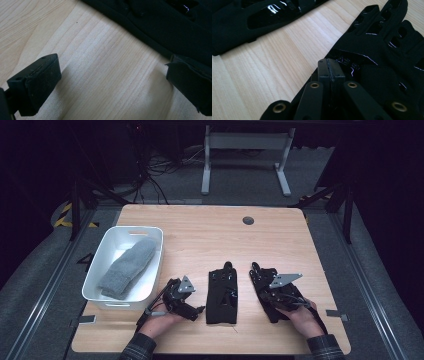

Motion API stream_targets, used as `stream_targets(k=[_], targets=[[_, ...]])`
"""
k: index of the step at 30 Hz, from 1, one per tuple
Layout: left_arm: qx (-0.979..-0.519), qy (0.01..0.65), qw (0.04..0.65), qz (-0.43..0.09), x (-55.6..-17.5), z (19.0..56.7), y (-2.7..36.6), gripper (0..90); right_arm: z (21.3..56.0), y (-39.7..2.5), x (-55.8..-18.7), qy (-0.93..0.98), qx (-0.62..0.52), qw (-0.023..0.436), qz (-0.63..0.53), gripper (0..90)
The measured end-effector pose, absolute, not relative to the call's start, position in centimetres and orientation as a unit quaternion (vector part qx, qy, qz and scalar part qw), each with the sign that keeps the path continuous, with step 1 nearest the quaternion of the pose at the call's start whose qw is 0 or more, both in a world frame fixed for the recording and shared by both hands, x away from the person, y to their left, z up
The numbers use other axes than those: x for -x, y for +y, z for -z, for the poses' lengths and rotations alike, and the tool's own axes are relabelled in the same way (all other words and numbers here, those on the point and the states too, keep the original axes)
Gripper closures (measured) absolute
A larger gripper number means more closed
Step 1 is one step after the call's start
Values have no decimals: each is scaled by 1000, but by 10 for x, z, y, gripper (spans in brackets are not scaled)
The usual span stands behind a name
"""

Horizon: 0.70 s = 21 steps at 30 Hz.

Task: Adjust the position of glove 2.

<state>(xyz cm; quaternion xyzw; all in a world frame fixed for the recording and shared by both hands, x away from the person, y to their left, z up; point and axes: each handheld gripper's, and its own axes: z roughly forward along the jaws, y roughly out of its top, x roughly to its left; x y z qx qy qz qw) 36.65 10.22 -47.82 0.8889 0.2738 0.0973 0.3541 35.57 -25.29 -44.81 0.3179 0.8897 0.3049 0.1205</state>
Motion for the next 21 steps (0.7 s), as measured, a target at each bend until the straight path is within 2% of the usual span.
stream_targets(k=[4, 12, 16, 21], targets=[[-889, 274, 354, -97, -367, 478, 102, 0, 443, -256, -354, 885, -313, 129, -318, 900], [-889, 274, 354, -97, -366, 478, 102, 0, 433, -302, -359, 856, -367, 161, -326, 900], [-889, 274, 354, -97, -367, 478, 102, 0, 443, -326, -366, 848, -398, 151, -315, 900], [-889, 274, 354, -97, -367, 478, 102, 0, 447, -325, -367, 852, -394, 136, -315, 900]])
